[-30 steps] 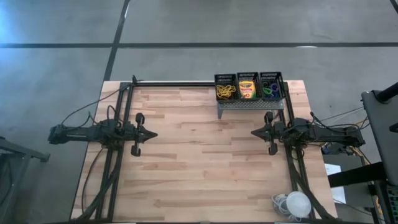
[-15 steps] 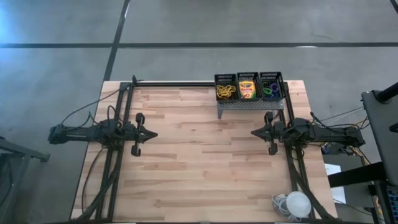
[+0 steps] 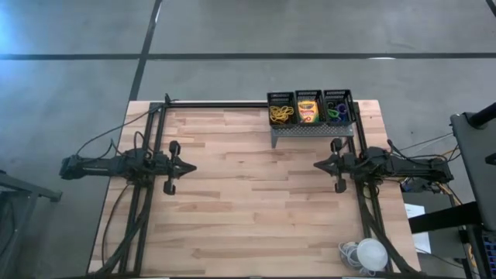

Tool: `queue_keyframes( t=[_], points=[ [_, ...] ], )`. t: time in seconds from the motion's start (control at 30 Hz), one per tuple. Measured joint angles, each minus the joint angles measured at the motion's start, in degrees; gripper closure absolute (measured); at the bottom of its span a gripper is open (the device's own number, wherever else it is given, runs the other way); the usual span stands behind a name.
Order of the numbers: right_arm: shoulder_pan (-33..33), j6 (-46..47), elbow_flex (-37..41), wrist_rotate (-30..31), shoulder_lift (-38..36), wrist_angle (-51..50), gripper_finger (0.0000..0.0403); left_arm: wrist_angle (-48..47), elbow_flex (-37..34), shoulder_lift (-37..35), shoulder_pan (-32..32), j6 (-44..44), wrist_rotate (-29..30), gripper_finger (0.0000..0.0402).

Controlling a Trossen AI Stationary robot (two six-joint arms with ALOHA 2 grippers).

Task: Pick & Place Office Desk Supplies
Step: Return to Home Position

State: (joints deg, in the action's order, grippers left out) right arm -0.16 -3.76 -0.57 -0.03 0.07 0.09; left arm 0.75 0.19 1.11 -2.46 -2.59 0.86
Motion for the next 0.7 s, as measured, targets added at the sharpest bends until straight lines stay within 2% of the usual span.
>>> queue_keyframes(
  t=[0.17, 0.7],
  points=[
    [0.0, 4.0, -0.1, -0.2, 0.0, -0.1, 0.0394, 0.0, 0.0, 0.2, 0.0, 0.0, 0.0, 0.0376],
    [0.0, 3.6, -0.1, -0.1, 0.1, 0.0, 0.0394, 0.0, 0.0, 0.2, 0.0, 0.0, 0.0, 0.0376]
  ],
)
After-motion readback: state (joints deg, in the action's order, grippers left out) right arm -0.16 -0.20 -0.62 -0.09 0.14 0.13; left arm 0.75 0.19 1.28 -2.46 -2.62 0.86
